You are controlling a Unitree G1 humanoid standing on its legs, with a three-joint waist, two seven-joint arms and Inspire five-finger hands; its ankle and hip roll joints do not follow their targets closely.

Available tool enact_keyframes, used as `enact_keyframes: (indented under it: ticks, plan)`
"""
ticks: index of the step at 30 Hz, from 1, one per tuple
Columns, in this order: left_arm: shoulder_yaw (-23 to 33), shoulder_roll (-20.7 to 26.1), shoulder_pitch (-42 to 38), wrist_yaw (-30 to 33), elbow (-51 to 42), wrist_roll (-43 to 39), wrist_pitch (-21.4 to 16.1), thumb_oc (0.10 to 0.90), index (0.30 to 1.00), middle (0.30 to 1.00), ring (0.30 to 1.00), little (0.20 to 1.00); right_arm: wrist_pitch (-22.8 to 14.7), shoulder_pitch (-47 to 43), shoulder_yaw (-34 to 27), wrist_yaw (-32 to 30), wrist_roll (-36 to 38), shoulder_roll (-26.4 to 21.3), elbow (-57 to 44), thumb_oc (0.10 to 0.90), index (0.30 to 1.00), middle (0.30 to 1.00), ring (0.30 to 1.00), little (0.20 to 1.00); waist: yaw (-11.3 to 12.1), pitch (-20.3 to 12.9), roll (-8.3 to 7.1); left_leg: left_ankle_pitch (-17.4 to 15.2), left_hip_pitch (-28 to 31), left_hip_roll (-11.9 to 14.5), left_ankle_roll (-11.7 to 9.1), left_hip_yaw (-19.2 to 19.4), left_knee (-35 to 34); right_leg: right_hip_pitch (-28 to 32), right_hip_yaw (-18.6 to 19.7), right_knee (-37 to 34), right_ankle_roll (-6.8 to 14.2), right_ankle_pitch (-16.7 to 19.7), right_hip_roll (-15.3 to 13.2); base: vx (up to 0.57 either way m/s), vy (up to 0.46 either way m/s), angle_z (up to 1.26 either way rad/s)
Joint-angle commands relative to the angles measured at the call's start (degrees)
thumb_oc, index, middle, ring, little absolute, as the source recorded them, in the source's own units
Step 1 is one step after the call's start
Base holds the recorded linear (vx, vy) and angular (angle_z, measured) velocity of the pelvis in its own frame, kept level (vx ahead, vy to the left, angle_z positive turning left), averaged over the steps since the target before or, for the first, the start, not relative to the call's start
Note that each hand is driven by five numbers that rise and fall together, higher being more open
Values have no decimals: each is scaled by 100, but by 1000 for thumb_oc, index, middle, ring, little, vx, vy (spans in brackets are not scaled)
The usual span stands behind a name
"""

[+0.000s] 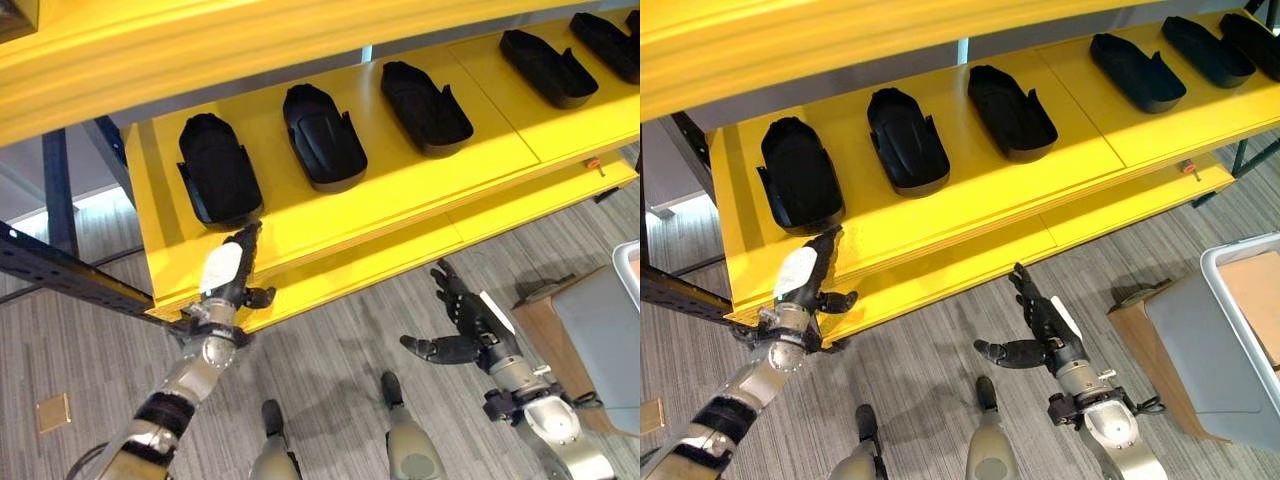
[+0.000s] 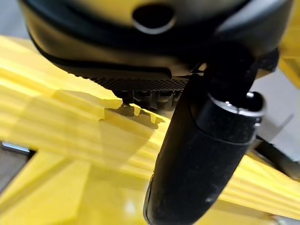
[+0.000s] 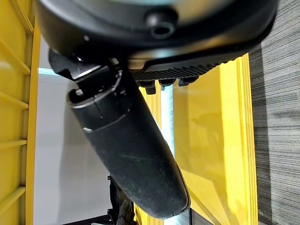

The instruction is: Move parts from the plastic box to the shelf.

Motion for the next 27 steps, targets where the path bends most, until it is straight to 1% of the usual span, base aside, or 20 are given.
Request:
enact_keyframes:
  ticks: [1, 2, 3, 4, 5, 6, 8, 9, 10, 12, 14, 15, 16, 17, 22, 23, 25, 27]
  plan:
    - [480, 20, 739, -786, -1057, -1463, -850, 900, 1000, 1000, 1000, 1000, -551, -260, -396, -6, 110, 43, -518, 900, 1000, 1000, 1000, 1000, 172, -203, -142, -382, -265, 97, 91, -258, 701, -84, -135, 625, -203, -475, 33, 9, -25, 4]
    - [513, 39, 1000, -965, -1339, -1879, -926, 900, 1000, 1000, 1000, 1000, -551, -228, -428, 16, 119, 46, -531, 900, 1000, 1000, 1000, 1000, 185, -210, -134, -380, -243, 93, 95, -264, 688, -53, -147, 615, -204, -476, 32, 9, -25, 4]
    - [531, 52, 1030, -987, -1369, -1900, -913, 900, 1000, 1000, 1000, 1000, -550, -220, -421, 18, 120, 47, -536, 900, 1000, 1000, 1000, 1000, 179, -216, -138, -380, -236, 93, 95, -265, 684, -45, -149, 611, -204, -476, 32, 0, 0, 0]
    - [446, -55, 1393, -1677, -1622, -3388, -1106, 900, 1000, 1000, 1000, 1000, -540, -159, -502, 37, 153, 58, -581, 900, 1000, 1000, 1000, 1000, 209, -213, -119, -392, -191, 91, 103, -273, 680, 18, -170, 611, -203, -499, 36, 27, -25, 6]
    - [352, -190, 1928, -2346, -1888, -4961, -1006, 900, 1000, 1000, 1000, 1000, -555, -41, -531, 100, 206, 85, -582, 900, 1000, 1000, 1000, 1000, 237, -268, -95, -380, -124, 89, 112, -313, 633, 98, -209, 594, -198, -510, 34, 21, -25, 9]
    - [356, -185, 1931, -2352, -1891, -4968, -1004, 900, 1000, 1000, 1000, 1000, -555, -40, -530, 101, 207, 87, -583, 900, 1000, 1000, 1000, 1000, 234, -281, -97, -360, -141, 86, 113, -316, 622, 83, -211, 585, -198, -494, 32, 28, -26, 7]
    - [75, -286, 2284, -2870, -1915, -5958, -758, 900, 1000, 1000, 1000, 1000, -539, 5, -474, 130, 212, 122, -424, 900, 1000, 1000, 1000, 1000, 258, -351, -82, -354, -48, 79, 118, -342, 564, 185, -251, 567, -188, -513, 36, 44, -30, 12]
    - [-138, -509, 2596, -3158, -1815, -6907, -461, 900, 1000, 1000, 1000, 1000, -504, 21, -374, 137, 158, 147, -328, 900, 1000, 1000, 1000, 1000, 307, -444, -69, -342, 75, 59, 129, -399, 484, 341, -325, 535, -171, -546, 42, 76, -44, 16]
    - [-213, -501, 2701, -3273, -1823, -7025, -396, 900, 1000, 1000, 1000, 1000, -505, 50, -360, 129, 164, 144, -298, 900, 1000, 1000, 1000, 1000, 328, -494, -62, -344, 127, 47, 133, -415, 455, 404, -354, 528, -165, -565, 47, 76, -44, 17]
    - [-339, -462, 2762, -3411, -1785, -6945, -399, 900, 1000, 1000, 1000, 1000, -496, 68, -326, 123, 103, 163, -190, 900, 1000, 1000, 1000, 1000, 359, -608, -50, -346, 273, 30, 147, -447, 370, 552, -430, 495, -145, -586, 46, 40, -19, 24]
    - [-355, -486, 2791, -3423, -1707, -6954, -385, 900, 1000, 1000, 1000, 1000, -497, 81, -325, 133, 74, 161, -164, 900, 1000, 1000, 1000, 1000, 374, -667, -49, -341, 346, 20, 151, -454, 315, 624, -467, 473, -135, -589, 46, 16, -7, 25]
    - [-351, -524, 2793, -3436, -1646, -7038, -374, 900, 1000, 1000, 1000, 1000, -496, 95, -304, 119, 69, 175, -103, 900, 1000, 1000, 1000, 1000, 392, -747, -43, -331, 414, 2, 163, -470, 263, 686, -513, 452, -128, -589, 44, 9, -6, 13]
    - [-311, -571, 2792, -3422, -1588, -7073, -388, 900, 1000, 1000, 1000, 1000, -496, 118, -300, 100, 60, 194, -74, 900, 1000, 1000, 1000, 1000, 407, -814, -39, -322, 462, -7, 169, -470, 214, 742, -538, 429, -119, -592, 48, 0, 0, 0]
    - [-209, -631, 2818, -3421, -1535, -7082, -424, 900, 1000, 1000, 1000, 1000, -494, 194, -305, 128, 90, 226, -79, 900, 1000, 1000, 1000, 1000, 433, -957, -34, -305, 556, -15, 182, -479, 126, 838, -599, 377, -103, -596, 56, 0, 0, 0]
    - [-14, -754, 2860, -3471, -1357, -7074, -447, 900, 1000, 1000, 1000, 1000, -435, 316, -283, 237, 279, 361, 73, 900, 1000, 1000, 1000, 1000, 442, -1300, 8, -251, 748, -50, 192, -488, -92, 996, -670, 231, -66, -566, 54, -29, 11, 5]
    - [-14, -755, 2862, -3471, -1357, -7074, -447, 900, 1000, 1000, 1000, 1000, -436, 317, -282, 238, 279, 361, 74, 900, 1000, 1000, 1000, 1000, 441, -1301, 8, -248, 752, -51, 192, -488, -98, 999, -671, 227, -66, -565, 53, -33, 9, 2]
    - [120, -818, 2875, -3458, -1280, -7016, -492, 900, 1000, 1000, 1000, 1000, -410, 313, -235, 293, 292, 396, 101, 900, 1000, 1000, 1000, 1000, 422, -1487, 35, -234, 798, -58, 185, -468, -181, 1021, -656, 84, -38, -492, 58, -71, 24, -1]
    - [184, -859, 2924, -3454, -1292, -6973, -526, 900, 1000, 1000, 1000, 1000, -410, 306, -219, 304, 310, 435, 114, 900, 1000, 1000, 1000, 1000, 410, -1564, 43, -242, 798, -79, 193, -464, -198, 1008, -625, 26, -21, -451, 53, -68, 30, -1]
